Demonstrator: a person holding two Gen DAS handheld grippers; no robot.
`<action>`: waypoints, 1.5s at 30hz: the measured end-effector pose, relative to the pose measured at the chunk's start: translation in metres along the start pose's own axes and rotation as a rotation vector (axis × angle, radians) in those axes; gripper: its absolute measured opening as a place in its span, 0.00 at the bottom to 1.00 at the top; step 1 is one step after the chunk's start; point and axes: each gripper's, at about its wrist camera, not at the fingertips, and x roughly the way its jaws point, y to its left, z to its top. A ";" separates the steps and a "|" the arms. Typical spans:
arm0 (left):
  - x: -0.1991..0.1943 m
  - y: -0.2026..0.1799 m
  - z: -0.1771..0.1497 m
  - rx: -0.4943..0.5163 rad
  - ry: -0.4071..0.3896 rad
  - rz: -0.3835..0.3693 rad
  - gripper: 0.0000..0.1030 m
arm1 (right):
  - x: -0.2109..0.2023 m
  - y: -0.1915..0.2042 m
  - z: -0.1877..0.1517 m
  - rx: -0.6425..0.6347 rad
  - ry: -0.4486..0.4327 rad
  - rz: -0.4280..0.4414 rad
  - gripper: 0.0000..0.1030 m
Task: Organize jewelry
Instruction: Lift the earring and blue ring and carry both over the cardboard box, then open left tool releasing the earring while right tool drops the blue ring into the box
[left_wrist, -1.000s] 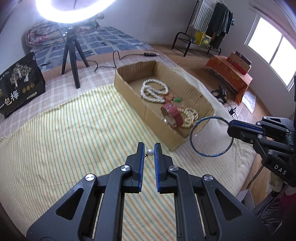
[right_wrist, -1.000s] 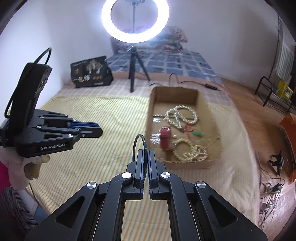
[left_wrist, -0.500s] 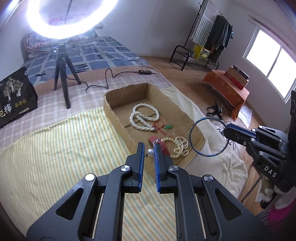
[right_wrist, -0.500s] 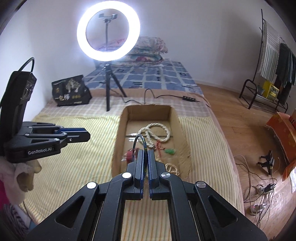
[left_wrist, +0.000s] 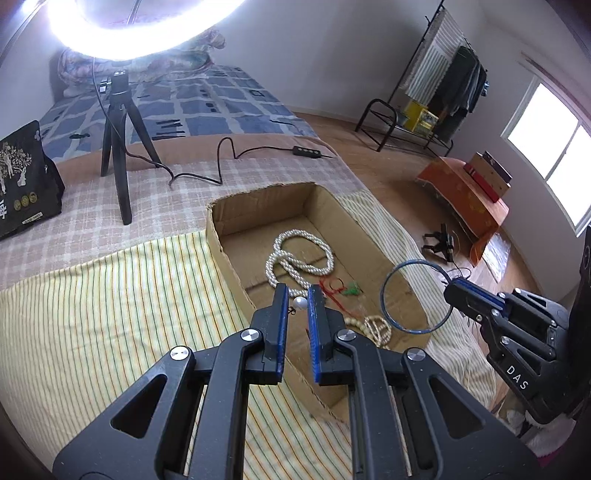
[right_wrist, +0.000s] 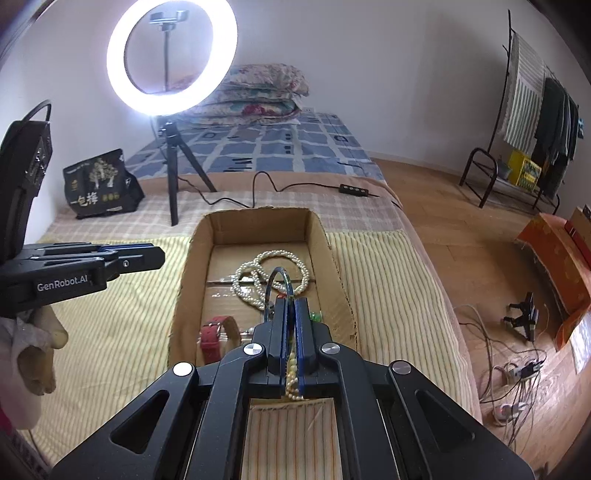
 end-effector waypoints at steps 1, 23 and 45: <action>0.003 0.001 0.001 -0.002 -0.001 0.004 0.08 | 0.002 -0.002 0.000 0.005 0.002 -0.001 0.02; 0.032 -0.010 0.011 0.064 -0.051 0.114 0.08 | 0.043 -0.013 0.000 0.039 0.069 0.015 0.02; 0.038 -0.015 0.009 0.086 -0.037 0.136 0.08 | 0.049 -0.005 -0.005 -0.022 0.105 0.005 0.08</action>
